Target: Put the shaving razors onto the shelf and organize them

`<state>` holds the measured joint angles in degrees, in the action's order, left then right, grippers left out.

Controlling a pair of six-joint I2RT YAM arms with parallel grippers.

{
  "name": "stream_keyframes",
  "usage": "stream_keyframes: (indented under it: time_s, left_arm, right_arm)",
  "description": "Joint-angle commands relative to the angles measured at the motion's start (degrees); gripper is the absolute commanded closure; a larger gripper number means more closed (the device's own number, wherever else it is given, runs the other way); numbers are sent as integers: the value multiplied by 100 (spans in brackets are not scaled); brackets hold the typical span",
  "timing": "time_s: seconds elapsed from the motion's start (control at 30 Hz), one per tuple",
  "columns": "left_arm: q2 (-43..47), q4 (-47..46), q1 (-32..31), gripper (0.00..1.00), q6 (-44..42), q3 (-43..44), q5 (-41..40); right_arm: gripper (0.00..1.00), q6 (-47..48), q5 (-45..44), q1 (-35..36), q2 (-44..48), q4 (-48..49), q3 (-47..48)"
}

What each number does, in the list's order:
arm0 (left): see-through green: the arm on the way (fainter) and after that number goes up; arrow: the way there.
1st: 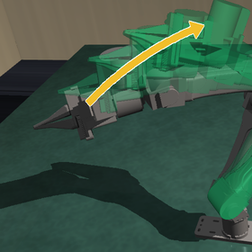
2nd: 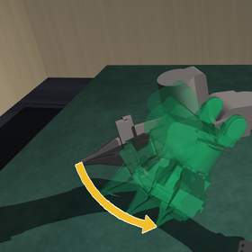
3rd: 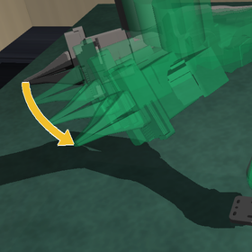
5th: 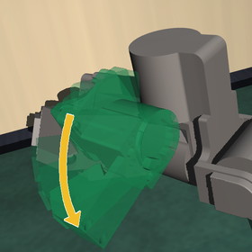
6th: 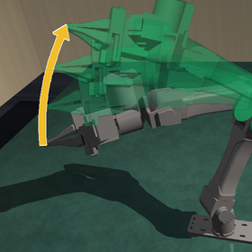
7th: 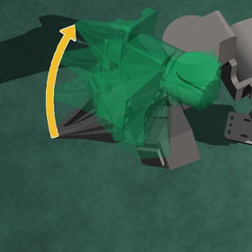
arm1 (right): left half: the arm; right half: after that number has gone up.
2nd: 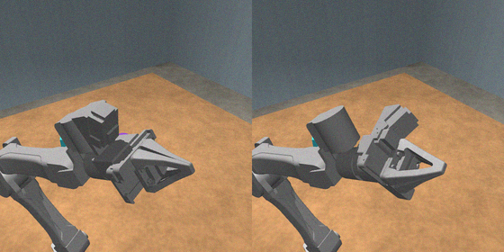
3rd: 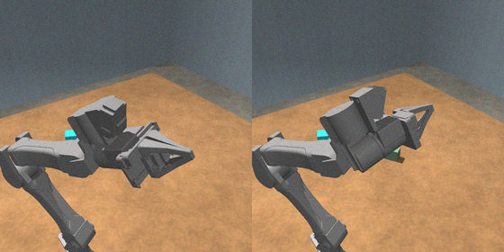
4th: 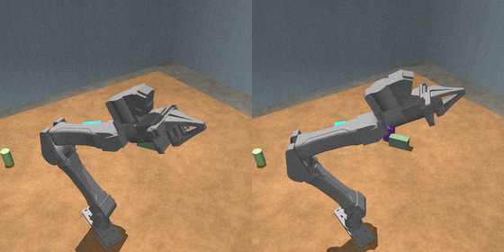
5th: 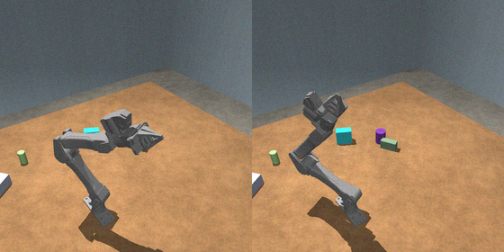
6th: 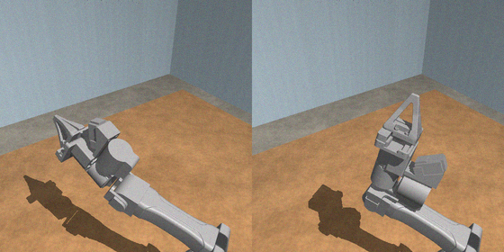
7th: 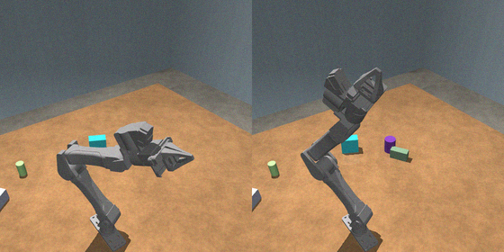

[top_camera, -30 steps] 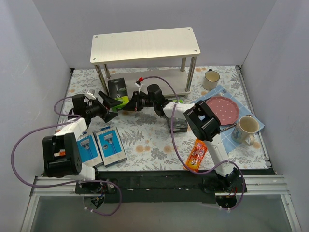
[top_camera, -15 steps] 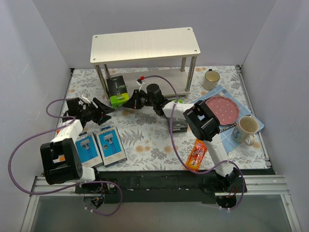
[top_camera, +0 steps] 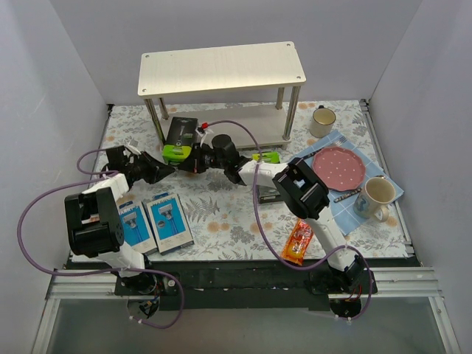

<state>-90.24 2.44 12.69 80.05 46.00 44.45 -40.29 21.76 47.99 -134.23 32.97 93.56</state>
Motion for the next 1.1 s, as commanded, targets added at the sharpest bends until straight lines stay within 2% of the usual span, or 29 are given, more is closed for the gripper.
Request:
stream_keyframes:
  time_s: [0.0, 0.27, 0.57, 1.07]
  left_arm:
    - [-3, -367, 23, 94, 142, 181, 152]
    - [190, -420, 23, 92, 221, -91, 170]
    - [313, -270, 14, 89, 11, -126, 196]
    - [472, -270, 23, 85, -104, -232, 170]
  right_arm:
    - [99, 206, -119, -271, 46, 43, 224]
    - [99, 276, -101, -580, -260, -45, 549]
    - [99, 145, -260, -501, -823, -124, 1366]
    - [99, 118, -295, -360, -1017, -28, 1710]
